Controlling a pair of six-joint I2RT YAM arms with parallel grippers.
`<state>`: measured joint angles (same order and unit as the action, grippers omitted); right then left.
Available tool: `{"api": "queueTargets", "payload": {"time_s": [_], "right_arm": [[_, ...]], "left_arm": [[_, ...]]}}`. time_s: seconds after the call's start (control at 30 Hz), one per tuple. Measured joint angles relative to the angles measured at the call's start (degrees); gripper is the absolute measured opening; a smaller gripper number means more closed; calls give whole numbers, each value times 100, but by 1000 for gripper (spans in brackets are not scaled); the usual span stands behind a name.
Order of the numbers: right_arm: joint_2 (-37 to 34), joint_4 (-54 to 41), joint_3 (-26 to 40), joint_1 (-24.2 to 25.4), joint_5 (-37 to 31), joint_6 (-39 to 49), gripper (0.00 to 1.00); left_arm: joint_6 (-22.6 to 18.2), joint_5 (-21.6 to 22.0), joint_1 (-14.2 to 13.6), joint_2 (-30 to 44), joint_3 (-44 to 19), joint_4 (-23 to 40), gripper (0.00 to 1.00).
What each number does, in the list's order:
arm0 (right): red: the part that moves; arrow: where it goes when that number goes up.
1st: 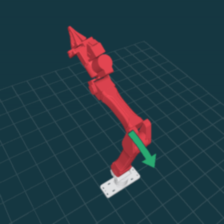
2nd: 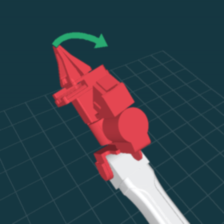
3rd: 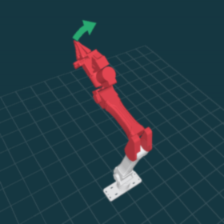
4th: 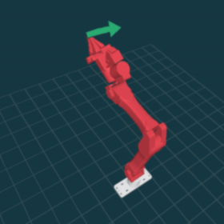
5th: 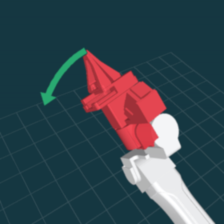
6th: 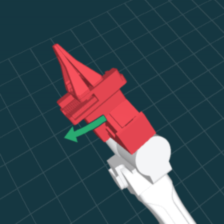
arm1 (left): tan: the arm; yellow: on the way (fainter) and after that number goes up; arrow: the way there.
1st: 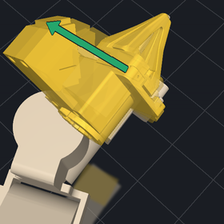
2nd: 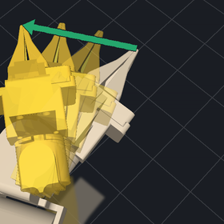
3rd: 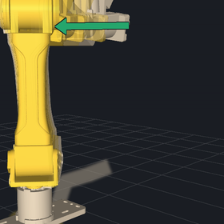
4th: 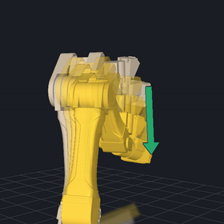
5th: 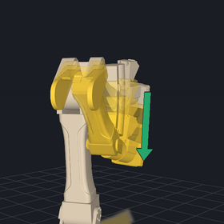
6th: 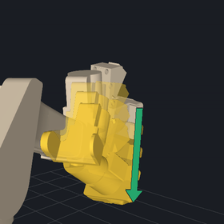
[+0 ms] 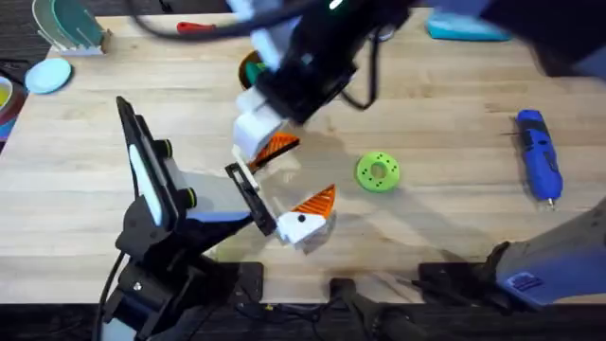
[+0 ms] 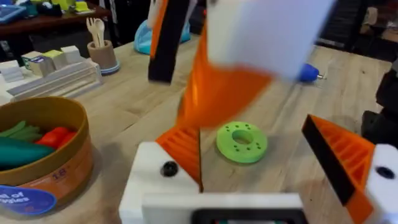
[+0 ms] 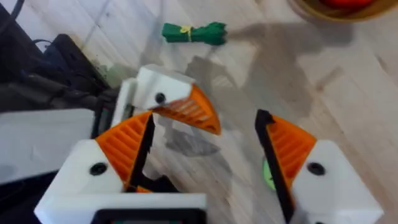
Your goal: Pick up the gripper from the table and insert it into the empty holder that is missing its gripper. Then pick up a screw, insert it into the mounting hole, and use the screwdriver to tighten it. Finally, clean up the table by picking up the vegetable and placing it into the bucket.
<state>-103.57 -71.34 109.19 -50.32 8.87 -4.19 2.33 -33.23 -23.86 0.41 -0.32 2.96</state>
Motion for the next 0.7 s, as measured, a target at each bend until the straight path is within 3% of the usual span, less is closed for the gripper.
{"api": "queueTargets", "payload": {"time_s": [0.43,0.57,0.7], "right_arm": [[1400,-1082,-35,1681,1267,1812,993],[2069,-980,-613,2176,1675,2256,992],[2941,-536,-1693,2624,1967,2428,992]], "left_arm": [[-1,0,0,1,0,0,991],[-2,0,0,0,0,-2,991],[-4,0,0,0,0,-2,991]]}}
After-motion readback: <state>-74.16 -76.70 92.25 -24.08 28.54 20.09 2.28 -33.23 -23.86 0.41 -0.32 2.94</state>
